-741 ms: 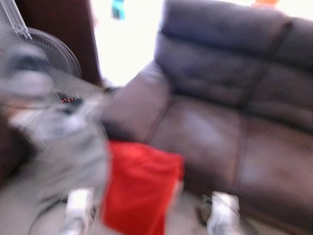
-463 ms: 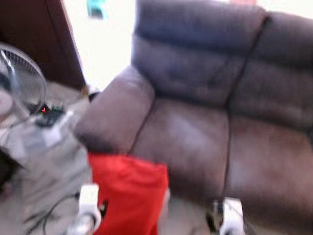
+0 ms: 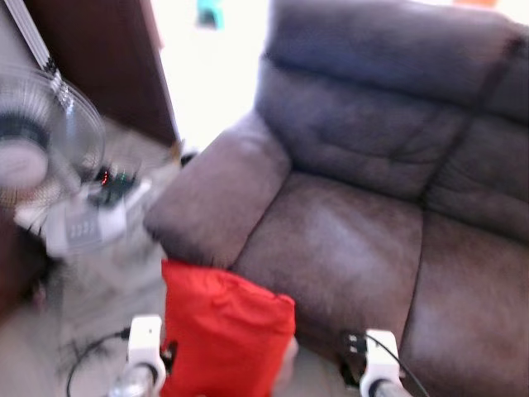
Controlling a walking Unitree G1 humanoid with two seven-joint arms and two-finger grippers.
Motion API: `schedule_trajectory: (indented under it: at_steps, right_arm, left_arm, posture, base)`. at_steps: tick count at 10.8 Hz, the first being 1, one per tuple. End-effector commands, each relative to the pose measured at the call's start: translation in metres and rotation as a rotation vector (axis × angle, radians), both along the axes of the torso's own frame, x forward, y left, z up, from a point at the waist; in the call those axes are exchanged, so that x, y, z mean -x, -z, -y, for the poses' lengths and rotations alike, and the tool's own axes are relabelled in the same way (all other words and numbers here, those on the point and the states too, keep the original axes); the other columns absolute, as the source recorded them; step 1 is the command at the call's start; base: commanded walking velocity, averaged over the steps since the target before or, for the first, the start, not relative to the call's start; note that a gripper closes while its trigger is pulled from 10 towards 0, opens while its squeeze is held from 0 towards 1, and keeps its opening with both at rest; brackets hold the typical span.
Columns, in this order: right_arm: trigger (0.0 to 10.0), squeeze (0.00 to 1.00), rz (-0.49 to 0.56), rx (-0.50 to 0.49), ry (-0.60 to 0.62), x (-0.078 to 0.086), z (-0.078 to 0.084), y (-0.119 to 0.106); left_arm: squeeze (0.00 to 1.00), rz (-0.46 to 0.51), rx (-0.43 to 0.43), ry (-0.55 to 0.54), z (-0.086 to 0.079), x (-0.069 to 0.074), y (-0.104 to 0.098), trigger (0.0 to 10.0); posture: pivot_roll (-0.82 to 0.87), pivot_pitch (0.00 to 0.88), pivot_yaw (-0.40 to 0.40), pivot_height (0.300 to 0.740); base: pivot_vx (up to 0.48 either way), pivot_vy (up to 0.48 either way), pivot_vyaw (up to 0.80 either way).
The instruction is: Move the pillow to the sofa from floor
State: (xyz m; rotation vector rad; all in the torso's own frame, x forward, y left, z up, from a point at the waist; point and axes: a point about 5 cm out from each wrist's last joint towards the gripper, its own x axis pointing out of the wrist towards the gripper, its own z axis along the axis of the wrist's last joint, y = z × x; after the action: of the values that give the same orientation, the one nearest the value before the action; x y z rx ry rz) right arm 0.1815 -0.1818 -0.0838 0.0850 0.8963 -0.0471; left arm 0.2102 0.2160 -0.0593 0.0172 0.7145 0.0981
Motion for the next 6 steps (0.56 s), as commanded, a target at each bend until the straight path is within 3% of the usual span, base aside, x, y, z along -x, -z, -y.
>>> schedule_trajectory:
  at_steps: [1,3,6]
  right_arm:
    - [10.0,0.00,-0.023,-0.028,0.014,0.006,-0.002,0.003]
    - [10.0,0.00,-0.015,-0.060,-0.033,0.001,-0.003,0.001]
    - [10.0,0.00,0.000,-0.059,-0.044,-0.005,-0.008,-0.002]
  left_arm:
    - [0.00,-0.038,-0.009,-0.003,-0.003,0.008,0.005,10.0]
    - [0.00,-0.050,-0.012,0.003,-0.002,0.009,0.006,10.0]
    - [0.00,-0.057,-0.011,0.001,-0.002,0.010,0.007,10.0]
  posture:
    - [0.07,0.078,-0.064,0.740]
    - [0.06,0.080,-0.062,0.740]
    - [0.07,0.082,-0.064,0.740]
  base:
    - [0.000,0.000,0.00]
    - [0.000,0.000,0.00]
    - [0.000,0.000,0.80]
